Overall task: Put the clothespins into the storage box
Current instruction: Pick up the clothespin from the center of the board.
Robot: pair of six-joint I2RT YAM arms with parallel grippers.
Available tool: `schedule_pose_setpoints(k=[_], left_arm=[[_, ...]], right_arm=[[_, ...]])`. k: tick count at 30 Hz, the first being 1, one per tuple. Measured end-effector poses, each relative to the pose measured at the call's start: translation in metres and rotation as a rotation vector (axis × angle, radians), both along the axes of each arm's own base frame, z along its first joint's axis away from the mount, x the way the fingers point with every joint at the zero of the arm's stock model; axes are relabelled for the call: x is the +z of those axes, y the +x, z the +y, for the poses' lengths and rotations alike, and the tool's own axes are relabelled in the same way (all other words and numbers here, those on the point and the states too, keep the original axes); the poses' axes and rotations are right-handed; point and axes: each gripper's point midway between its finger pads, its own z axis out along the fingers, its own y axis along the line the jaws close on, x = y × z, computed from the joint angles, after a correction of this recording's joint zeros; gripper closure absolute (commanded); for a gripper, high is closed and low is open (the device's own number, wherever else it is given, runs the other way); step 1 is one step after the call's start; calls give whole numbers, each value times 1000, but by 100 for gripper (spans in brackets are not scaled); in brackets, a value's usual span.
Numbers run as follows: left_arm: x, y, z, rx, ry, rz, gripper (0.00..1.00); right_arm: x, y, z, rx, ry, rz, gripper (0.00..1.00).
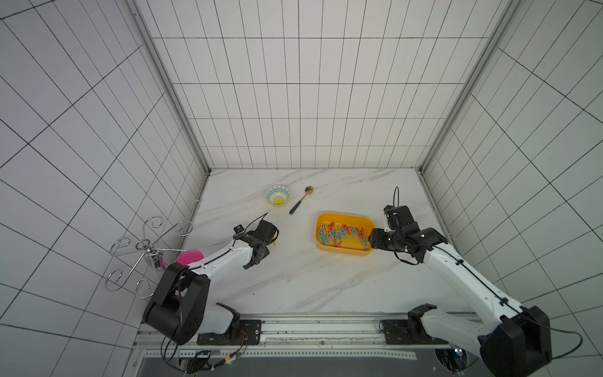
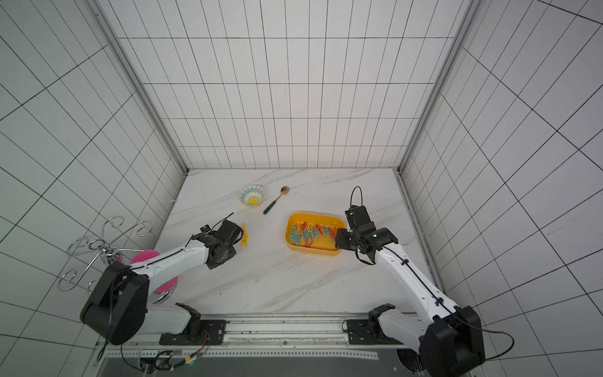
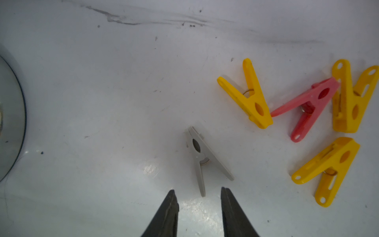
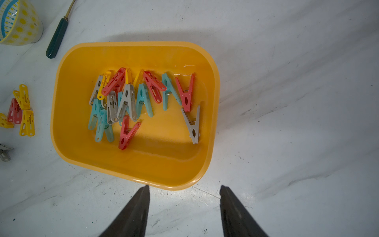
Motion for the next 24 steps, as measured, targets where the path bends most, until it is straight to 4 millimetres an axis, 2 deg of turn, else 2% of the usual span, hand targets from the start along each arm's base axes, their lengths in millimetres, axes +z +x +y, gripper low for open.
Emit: schedule_pose_setpoints(k=[16, 21, 24], left_arm=[[-17, 4, 2, 1, -2, 22, 75], [-20, 4, 1, -6, -4, 29, 85], [-21, 5, -1, -14, -10, 28, 86]], right_arm=[[0, 0, 0, -4, 1, 1, 42], [0, 0, 1, 0, 1, 1, 42], [0, 0, 1, 0, 1, 1, 42]])
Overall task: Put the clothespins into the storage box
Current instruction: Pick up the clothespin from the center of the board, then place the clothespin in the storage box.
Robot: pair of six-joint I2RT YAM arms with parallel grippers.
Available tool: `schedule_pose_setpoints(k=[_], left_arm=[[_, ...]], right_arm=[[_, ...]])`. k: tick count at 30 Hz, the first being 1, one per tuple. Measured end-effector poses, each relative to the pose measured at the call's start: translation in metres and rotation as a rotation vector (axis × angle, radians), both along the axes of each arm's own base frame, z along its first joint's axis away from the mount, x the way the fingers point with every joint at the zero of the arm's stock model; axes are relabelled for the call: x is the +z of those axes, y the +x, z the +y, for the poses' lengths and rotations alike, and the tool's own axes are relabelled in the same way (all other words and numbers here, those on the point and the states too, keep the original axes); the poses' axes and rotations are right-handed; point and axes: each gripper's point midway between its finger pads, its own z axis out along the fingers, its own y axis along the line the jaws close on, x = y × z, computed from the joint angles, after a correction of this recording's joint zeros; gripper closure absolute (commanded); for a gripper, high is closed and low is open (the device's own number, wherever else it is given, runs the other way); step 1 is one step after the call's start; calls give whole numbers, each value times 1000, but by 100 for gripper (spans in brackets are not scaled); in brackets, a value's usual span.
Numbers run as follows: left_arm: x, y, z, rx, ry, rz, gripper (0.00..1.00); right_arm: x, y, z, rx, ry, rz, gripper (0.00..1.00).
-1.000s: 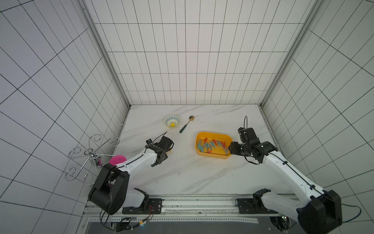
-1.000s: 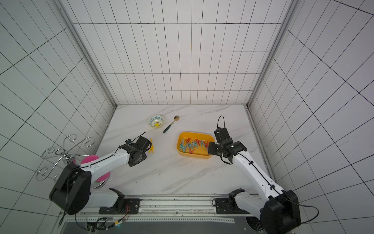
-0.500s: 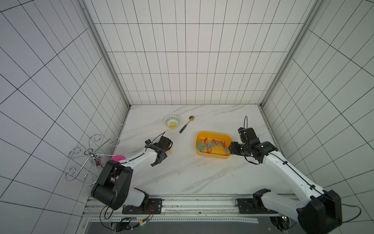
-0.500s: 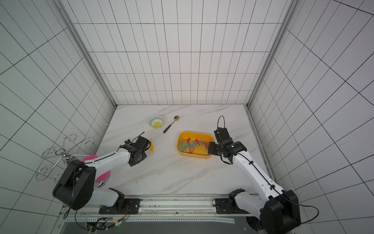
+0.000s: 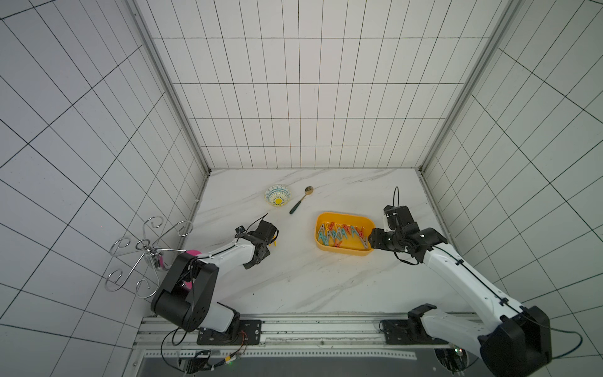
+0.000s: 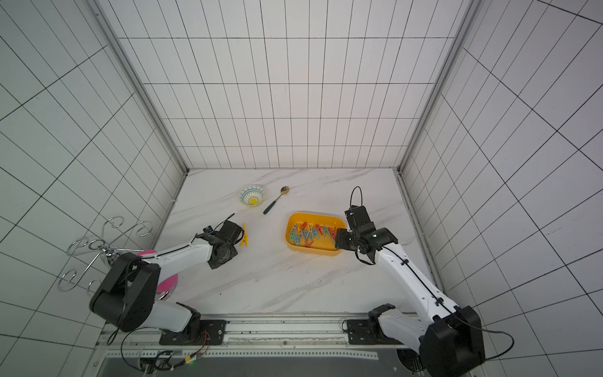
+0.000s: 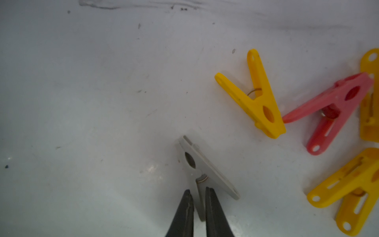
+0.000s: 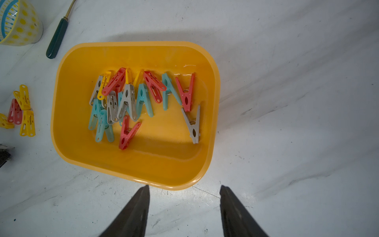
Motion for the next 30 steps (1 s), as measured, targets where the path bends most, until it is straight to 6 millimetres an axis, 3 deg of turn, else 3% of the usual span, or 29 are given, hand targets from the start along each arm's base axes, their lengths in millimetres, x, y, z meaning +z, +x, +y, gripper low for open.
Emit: schedule_pose_setpoints(k=[3, 10, 15, 19, 24, 27, 30], left_arm=[[0, 0, -1, -5, -6, 1, 93], [3, 0, -5, -24, -26, 0, 95], [32, 7, -21, -72, -44, -56, 94], [79, 28, -69, -194, -73, -162, 94], [136, 50, -156, -385, -125, -278, 93], [146, 58, -209, -493, -130, -290, 93], [139, 65, -258, -587, -117, -272, 93]], right_arm=[[0, 0, 0, 0, 0, 0, 42], [0, 0, -1, -2, -3, -1, 42], [0, 1, -3, -10, -14, -7, 41], [-1, 3, -6, -24, -27, -8, 39], [0, 5, -11, -56, -43, -23, 38], [3, 7, -16, -81, -46, -35, 35], [6, 10, -24, -122, -50, -50, 33]])
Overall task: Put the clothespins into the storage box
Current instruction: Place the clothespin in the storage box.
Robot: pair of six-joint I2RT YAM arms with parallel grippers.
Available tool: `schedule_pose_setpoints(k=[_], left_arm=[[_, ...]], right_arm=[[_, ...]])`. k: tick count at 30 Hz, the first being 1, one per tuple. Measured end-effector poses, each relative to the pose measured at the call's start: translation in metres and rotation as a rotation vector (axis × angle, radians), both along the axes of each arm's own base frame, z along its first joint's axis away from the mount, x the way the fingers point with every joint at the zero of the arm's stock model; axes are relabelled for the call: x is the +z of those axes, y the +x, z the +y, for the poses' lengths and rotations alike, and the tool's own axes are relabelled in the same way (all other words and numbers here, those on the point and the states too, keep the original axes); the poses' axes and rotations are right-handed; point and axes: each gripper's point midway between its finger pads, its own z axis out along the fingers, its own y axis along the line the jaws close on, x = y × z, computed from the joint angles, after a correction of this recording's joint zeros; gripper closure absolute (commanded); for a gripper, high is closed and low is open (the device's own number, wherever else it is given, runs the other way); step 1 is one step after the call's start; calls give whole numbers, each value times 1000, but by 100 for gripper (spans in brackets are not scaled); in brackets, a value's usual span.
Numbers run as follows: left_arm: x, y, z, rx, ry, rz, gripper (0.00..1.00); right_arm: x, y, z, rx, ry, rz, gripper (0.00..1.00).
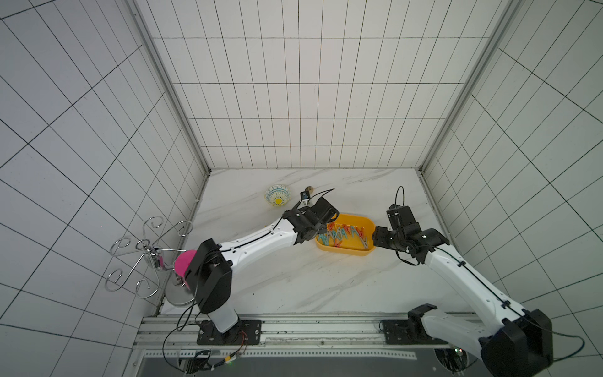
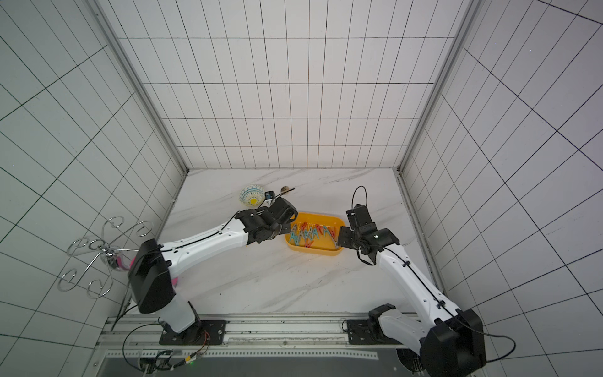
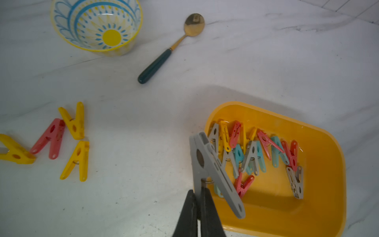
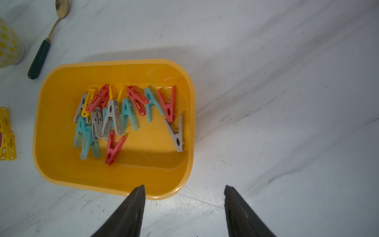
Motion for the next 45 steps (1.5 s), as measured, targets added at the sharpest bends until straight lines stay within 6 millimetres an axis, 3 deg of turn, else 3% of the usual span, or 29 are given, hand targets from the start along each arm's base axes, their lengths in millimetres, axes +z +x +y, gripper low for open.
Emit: schedule_pose_setpoints(k=[5, 9, 18, 27, 32, 35, 37, 40, 42, 45], left_arm=[[-35, 7, -63, -125, 52, 43, 93], [-65, 11, -88, -188, 96, 77, 92], [-100, 15, -111, -265, 132, 134, 84], [-93, 11, -109, -289, 132, 133, 70], [-42, 3, -75, -255, 104, 70, 63], [-9, 4, -36, -189, 64, 25, 63], [0, 8, -2, -124, 47, 12, 62], [-15, 14, 57, -4, 50, 40, 62], [-38, 12, 98, 82, 63, 88, 62], [-75, 0, 143, 173, 92, 178, 63]], right_arm=[[2, 4, -12, -66, 1, -14, 33], [-4, 3, -16, -85, 0, -2, 33], [-10, 2, -20, -106, 3, 14, 33], [-10, 3, -20, -107, 11, 14, 33], [-15, 4, -13, -65, 23, 33, 33], [-23, 3, -10, -38, 18, 64, 33], [-26, 3, -8, -28, 19, 77, 32], [-26, 3, -6, -17, 29, 80, 32], [-26, 3, -4, -11, 36, 80, 33], [-26, 2, -1, -2, 39, 83, 33]])
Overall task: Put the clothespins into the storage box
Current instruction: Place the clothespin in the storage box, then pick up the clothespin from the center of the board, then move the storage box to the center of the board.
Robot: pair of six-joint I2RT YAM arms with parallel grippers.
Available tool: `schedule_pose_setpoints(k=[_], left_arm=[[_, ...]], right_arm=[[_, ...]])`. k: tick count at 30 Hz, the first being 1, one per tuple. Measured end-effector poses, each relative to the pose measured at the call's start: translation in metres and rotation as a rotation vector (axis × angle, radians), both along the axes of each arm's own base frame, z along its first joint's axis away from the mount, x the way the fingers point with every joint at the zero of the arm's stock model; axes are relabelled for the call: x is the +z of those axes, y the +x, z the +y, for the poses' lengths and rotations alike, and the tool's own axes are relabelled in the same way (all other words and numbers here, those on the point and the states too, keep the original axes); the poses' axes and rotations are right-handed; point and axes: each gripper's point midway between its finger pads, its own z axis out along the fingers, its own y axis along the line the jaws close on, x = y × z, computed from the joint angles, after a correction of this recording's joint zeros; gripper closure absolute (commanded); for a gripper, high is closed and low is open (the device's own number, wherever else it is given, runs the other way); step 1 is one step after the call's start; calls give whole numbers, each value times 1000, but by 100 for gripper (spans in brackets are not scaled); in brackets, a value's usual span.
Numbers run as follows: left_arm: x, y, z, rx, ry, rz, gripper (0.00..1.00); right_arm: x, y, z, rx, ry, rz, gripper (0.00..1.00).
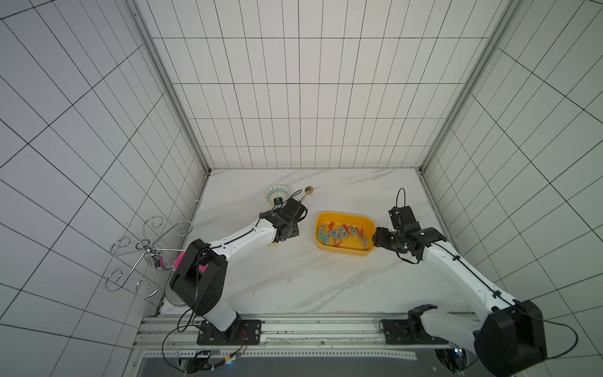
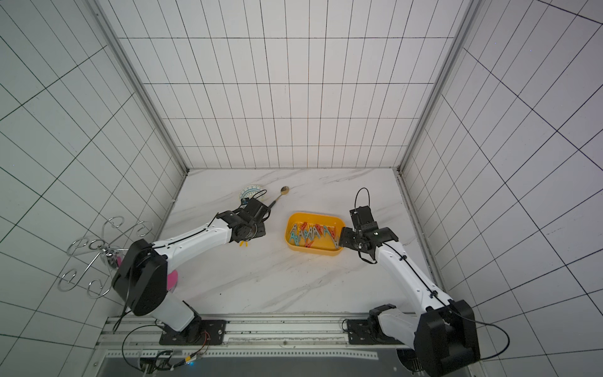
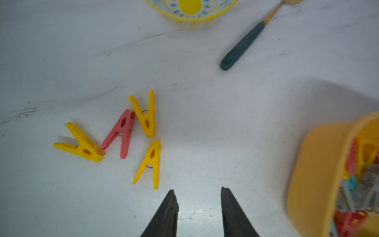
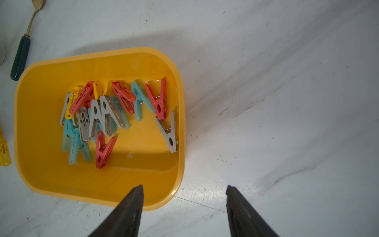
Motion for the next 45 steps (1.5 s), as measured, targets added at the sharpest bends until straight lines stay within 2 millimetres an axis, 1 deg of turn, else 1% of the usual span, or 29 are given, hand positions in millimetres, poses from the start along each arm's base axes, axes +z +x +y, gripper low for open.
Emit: schedule_pose_setpoints(k=[2, 3, 5, 10, 17, 20, 23, 25, 29, 32, 35, 38, 40, 43, 45], left_arm=[[-16, -8, 15, 30, 17, 43, 63], [-21, -12, 19, 35, 23, 58, 63], [-25, -13, 20, 38, 21, 64, 63], [-33, -6, 21, 51, 14, 61, 65], [-53, -2, 23, 58, 33, 92, 67], [-56, -3, 24, 59, 37, 98, 67], [-60, -3, 24, 56, 44, 108, 72], [-64, -3, 24, 53, 52, 115, 78], [-64, 0, 23, 44, 50, 106, 87], [-64, 1, 21, 38, 45, 104, 92], [-63, 1, 19, 29, 39, 102, 94], [-61, -4, 9, -7, 34, 108, 95], [-53, -9, -5, -52, 35, 103, 95], [-27, -11, -37, -133, 10, 52, 95], [-3, -11, -62, -184, -17, 1, 95]], right_arm=[[0, -1, 2, 6, 0, 1, 33], [0, -1, 3, 9, -1, 2, 33], [0, -2, 5, 18, -1, 3, 32], [-1, -4, 10, 36, -2, 3, 33], [-1, -4, 8, 32, -12, 3, 32], [1, -4, 7, 30, -16, 4, 33], [5, -2, 8, 29, -16, -3, 33], [8, -1, 8, 29, -13, -10, 33], [10, 1, 9, 29, -11, -13, 33], [9, 1, 9, 29, -11, -12, 33], [9, 1, 9, 29, -12, -12, 32], [9, 1, 9, 31, -14, -12, 32], [9, 2, 8, 28, -17, -11, 31], [5, 4, 4, 16, -24, -1, 31], [-1, 6, -1, -1, -33, 18, 31]])
